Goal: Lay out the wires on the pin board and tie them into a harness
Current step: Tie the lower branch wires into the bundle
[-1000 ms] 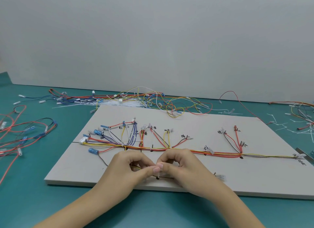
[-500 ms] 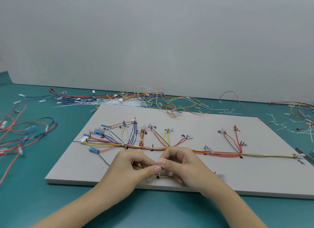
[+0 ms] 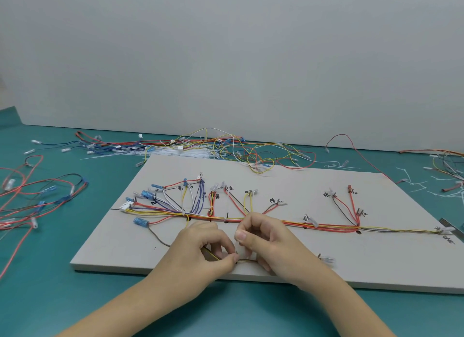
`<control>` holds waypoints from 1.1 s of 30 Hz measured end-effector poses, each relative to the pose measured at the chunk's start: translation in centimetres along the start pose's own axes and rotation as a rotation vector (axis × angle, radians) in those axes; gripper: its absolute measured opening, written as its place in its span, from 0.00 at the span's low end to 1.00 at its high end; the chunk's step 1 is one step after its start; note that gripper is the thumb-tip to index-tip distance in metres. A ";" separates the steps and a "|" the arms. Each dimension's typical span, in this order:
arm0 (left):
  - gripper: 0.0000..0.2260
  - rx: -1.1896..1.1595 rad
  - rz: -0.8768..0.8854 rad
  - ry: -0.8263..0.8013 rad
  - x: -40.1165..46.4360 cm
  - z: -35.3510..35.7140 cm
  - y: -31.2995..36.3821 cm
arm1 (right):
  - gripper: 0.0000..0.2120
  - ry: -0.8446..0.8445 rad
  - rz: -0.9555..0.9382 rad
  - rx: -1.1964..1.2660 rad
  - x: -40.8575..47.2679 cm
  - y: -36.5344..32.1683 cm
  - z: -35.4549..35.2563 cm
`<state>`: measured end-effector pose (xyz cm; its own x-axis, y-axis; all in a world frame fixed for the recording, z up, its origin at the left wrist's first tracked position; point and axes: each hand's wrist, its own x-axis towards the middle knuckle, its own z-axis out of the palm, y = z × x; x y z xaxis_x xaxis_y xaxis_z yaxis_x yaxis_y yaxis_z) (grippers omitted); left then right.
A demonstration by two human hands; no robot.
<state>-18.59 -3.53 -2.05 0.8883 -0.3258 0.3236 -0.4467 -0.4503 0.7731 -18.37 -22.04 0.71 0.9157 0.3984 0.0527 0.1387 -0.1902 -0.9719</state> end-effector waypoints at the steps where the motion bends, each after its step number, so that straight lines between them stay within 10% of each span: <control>1: 0.04 0.021 0.013 0.007 0.0 0.0 0.0 | 0.07 0.004 -0.005 -0.003 0.0 -0.1 0.0; 33: 0.03 -0.016 0.038 -0.097 0.2 -0.6 -0.3 | 0.06 0.107 -0.101 0.046 0.5 1.3 0.8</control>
<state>-18.23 -2.92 -1.93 0.8560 -0.4215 0.2993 -0.4776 -0.4233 0.7699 -18.05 -21.44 -0.74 0.9333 0.3147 0.1729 0.2173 -0.1115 -0.9697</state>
